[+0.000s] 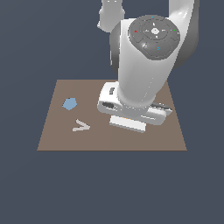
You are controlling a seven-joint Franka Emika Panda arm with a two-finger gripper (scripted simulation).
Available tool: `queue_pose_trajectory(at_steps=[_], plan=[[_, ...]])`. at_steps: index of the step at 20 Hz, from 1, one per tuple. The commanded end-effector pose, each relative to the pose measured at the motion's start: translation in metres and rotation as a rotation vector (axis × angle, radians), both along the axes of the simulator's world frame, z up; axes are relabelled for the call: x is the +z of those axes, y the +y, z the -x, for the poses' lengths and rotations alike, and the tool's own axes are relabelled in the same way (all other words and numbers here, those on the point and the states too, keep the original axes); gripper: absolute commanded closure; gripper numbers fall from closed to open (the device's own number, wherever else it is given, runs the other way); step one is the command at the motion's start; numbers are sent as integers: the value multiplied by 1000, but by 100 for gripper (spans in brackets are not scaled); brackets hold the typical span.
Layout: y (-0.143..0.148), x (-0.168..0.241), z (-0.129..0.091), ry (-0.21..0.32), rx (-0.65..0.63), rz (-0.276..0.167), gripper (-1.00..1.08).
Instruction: Insert a designated object into the corresponding slot on a board.
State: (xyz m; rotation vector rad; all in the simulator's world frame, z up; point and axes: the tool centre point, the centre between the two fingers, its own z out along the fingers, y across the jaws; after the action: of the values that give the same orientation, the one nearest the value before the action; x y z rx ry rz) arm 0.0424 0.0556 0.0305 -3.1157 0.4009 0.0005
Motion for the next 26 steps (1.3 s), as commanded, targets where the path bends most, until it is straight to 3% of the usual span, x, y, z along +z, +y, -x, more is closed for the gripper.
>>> queue_pose_trajectory(at_steps=[1, 12, 26], plan=[[3, 0, -1, 0, 28, 0, 108], [26, 3, -5, -1, 293, 0, 108], [76, 7, 9, -1, 879, 0, 108]])
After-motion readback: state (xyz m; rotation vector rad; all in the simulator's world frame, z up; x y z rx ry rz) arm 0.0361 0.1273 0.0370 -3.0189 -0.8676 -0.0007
